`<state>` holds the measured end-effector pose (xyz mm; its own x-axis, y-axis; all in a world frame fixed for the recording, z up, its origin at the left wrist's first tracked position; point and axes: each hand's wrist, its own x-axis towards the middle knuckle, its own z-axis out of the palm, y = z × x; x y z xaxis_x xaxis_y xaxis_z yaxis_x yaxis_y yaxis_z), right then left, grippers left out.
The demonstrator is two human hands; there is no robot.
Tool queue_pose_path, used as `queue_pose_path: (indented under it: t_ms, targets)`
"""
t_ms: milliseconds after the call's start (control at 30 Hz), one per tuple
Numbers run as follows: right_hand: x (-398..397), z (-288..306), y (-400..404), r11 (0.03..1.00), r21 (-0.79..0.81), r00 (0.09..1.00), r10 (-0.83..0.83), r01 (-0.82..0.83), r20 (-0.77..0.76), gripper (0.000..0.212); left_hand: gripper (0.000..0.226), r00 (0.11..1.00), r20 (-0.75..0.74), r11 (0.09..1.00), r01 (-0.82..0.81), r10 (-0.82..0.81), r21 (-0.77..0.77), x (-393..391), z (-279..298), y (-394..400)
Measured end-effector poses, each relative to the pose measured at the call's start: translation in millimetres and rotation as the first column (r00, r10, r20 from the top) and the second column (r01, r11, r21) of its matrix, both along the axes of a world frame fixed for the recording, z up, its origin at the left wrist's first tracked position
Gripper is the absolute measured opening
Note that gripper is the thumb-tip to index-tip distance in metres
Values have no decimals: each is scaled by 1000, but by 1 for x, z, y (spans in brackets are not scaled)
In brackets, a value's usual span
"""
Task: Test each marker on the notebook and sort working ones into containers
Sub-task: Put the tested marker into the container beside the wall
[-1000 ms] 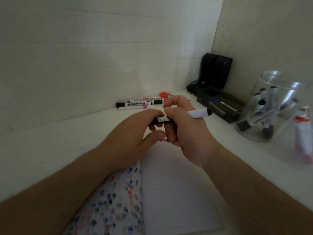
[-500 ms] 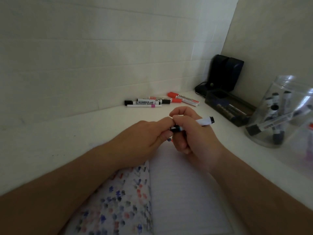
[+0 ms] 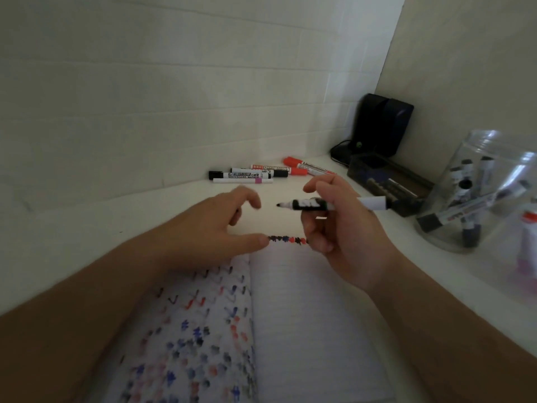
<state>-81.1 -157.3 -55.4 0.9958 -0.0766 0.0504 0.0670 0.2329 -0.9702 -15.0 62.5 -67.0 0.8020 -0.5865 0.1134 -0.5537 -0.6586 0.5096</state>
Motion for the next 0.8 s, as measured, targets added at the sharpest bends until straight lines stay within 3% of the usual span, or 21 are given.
queue_pose_path:
  t_ms: [67, 200, 433, 800]
  targets:
    - [-1, -1, -4, 1000, -10, 1000, 3, -3, -3, 7, 49, 999, -38, 993, 8, -3, 120, 4, -4, 7]
    - [-2, -3, -3, 988, -152, 1000, 12, -10, 15, 10, 57, 996, -80, 981, -27, 43, 191, 3, -4, 1]
    - [3, -11, 13, 924, -380, 998, -15, 39, 66, 16, 55, 994, -21, 972, -100, 107, 212, -6, -7, -13]
    - [9, -20, 24, 795, -594, 992, -104, 126, 71, 19, 47, 985, -129, 973, -81, 111, 217, -4, 3, -3]
